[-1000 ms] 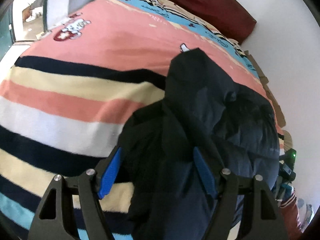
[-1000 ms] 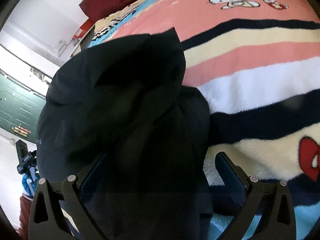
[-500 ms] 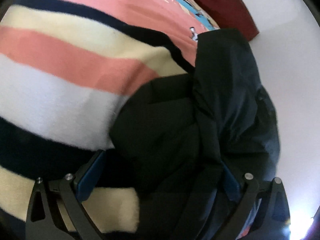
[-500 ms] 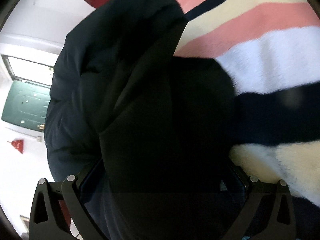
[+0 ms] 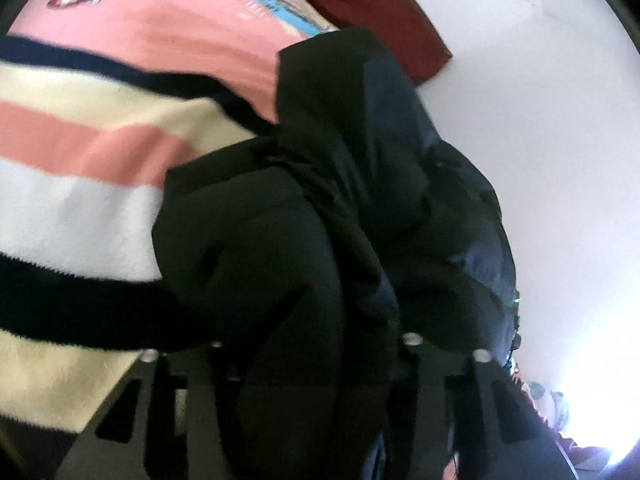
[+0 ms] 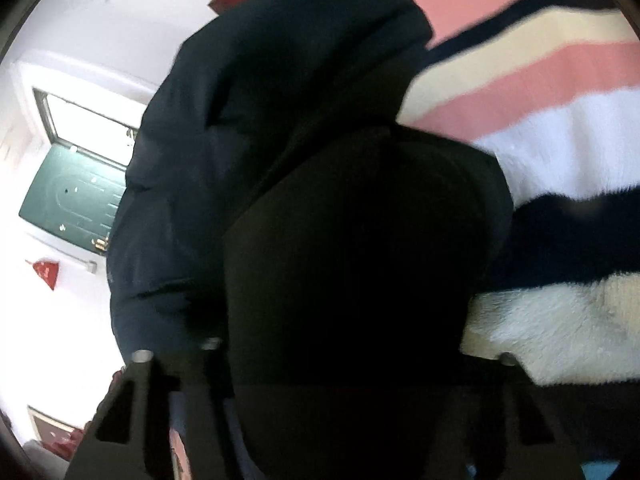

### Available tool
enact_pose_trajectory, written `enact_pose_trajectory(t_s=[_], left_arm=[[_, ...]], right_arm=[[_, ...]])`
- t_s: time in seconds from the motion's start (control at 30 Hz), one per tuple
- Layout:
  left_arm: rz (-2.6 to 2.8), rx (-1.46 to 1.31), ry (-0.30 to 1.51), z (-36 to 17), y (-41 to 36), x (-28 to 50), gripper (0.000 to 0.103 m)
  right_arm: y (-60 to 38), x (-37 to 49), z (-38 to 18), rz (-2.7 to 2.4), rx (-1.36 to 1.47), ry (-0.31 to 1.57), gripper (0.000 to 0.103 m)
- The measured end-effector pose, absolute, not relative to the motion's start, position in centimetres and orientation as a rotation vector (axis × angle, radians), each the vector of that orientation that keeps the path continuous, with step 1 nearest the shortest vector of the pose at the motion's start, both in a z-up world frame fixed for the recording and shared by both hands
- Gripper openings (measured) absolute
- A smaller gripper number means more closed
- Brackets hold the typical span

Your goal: Fold large clothes

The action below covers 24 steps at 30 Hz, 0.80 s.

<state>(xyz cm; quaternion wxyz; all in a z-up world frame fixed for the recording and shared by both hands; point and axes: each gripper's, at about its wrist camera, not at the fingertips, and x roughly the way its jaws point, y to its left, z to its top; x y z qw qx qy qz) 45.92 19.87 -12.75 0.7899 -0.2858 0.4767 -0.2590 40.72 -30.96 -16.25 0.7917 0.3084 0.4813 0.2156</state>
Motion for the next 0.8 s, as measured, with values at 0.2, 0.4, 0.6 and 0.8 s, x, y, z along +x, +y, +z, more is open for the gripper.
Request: enact_pose_trajectory(t_s=[0.2, 0.4, 0.6, 0.8], left_arm=[[-0.586, -0.628, 0.958, -9.2, 19.4, 43.8, 0.025], [-0.645, -0.606, 0.919, -6.1, 20.2, 38.9, 0.025], [-0.550, -0.561, 0.981, -8.4, 20.1, 37.3, 0.028], [-0.459, -0.551, 0.977, -8.8, 22.4, 37.2, 0.057]], right_arm=[[-28.1, 38.8, -10.7, 0.451, 0.500, 0.913, 0.024], [-26.7, 34.6, -4.9, 0.494, 0.452, 0.816, 0.022], [-26.6, 30.9, -6.4, 0.466, 0.502, 0.874, 0.024], [-29.9, 30.3, -10.0, 0.286, 0.526, 0.951, 0.051]])
